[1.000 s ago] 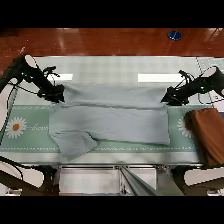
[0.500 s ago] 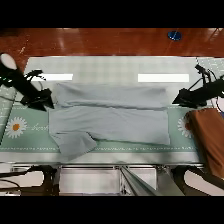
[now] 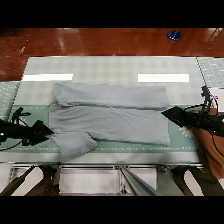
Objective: Fold the shirts.
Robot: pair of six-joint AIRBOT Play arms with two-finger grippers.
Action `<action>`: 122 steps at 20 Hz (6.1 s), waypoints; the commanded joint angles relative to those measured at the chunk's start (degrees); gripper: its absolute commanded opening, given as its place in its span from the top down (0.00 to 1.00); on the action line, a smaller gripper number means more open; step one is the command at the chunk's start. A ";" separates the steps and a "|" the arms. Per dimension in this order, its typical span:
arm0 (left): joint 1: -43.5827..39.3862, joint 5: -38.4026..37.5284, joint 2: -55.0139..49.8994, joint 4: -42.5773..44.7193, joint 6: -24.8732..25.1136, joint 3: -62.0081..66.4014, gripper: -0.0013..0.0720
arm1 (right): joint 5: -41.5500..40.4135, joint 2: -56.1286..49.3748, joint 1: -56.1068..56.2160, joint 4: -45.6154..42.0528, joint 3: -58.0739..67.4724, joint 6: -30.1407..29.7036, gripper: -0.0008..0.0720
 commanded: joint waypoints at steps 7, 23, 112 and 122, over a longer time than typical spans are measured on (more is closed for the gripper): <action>-11.67 7.21 -6.80 -3.10 2.23 -5.25 0.36 | 5.51 1.79 -29.83 -21.51 5.44 7.50 0.42; -15.78 8.17 -9.57 -5.38 5.44 -3.96 0.95 | 12.13 -13.44 -12.20 -15.93 -8.31 6.08 0.43; -47.89 3.80 -40.13 -22.58 -3.58 67.30 0.95 | 9.92 3.17 7.45 16.83 19.76 -1.81 0.96; -15.32 2.99 0.59 -10.60 2.86 48.48 0.95 | -11.98 -36.33 38.40 16.68 42.97 -5.70 0.96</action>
